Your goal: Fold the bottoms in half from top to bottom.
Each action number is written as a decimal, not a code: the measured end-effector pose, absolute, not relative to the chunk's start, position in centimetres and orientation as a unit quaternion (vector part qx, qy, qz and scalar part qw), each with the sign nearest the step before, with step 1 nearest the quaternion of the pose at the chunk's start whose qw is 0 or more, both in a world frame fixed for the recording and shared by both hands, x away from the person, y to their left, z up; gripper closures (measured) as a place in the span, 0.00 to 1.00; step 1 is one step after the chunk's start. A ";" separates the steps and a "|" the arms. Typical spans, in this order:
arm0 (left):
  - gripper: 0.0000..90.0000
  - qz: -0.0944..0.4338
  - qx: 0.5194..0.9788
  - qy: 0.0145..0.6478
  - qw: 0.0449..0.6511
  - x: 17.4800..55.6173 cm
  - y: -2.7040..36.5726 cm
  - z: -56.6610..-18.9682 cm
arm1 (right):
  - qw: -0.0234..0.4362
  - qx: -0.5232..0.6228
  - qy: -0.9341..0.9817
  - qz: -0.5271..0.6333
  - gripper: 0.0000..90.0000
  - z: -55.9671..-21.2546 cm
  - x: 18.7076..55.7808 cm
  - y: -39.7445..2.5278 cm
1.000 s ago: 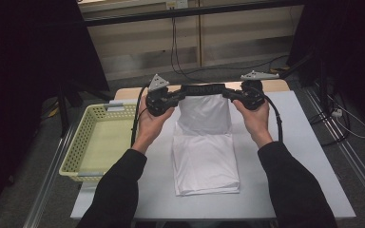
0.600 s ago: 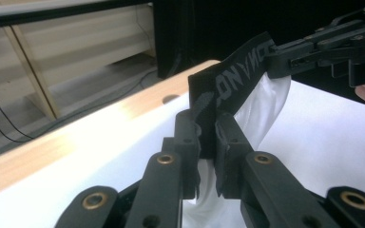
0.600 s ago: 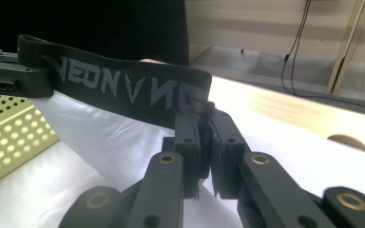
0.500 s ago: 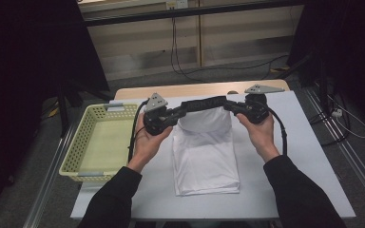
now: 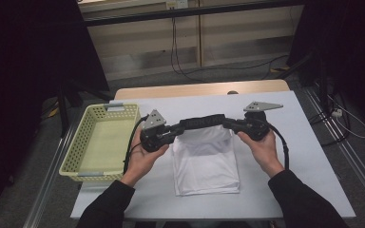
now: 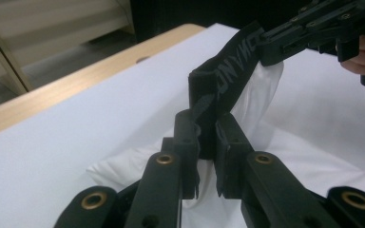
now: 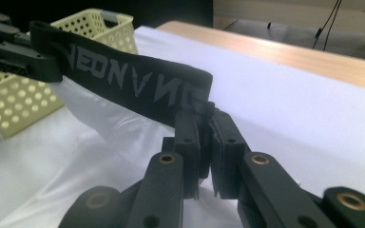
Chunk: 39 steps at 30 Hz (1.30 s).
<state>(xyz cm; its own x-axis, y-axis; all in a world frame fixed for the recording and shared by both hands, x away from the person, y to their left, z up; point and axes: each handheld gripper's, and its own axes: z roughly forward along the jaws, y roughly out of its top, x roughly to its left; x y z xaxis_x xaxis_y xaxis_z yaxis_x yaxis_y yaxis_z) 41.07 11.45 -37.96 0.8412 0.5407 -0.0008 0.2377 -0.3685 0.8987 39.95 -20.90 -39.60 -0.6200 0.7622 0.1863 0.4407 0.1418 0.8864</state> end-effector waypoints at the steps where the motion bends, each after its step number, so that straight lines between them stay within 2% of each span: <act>1: 0.91 0.149 0.814 0.239 0.508 41.1 11.5 -38.0 | 0.157 0.407 0.739 0.513 0.92 -39.6 39.9 -20.9; 20: 0.90 0.133 0.848 0.217 0.464 38.8 11.4 -42.5 | 0.133 0.393 0.779 0.471 0.92 -42.9 37.5 -20.5; 33: 0.89 0.129 0.863 0.189 0.450 36.6 11.6 -43.5 | 0.120 0.376 0.800 0.452 0.91 -44.0 35.2 -20.5; 39: 0.89 0.112 0.869 0.183 0.446 35.1 11.1 -44.0 | 0.122 0.374 0.807 0.441 0.90 -44.4 34.1 -20.9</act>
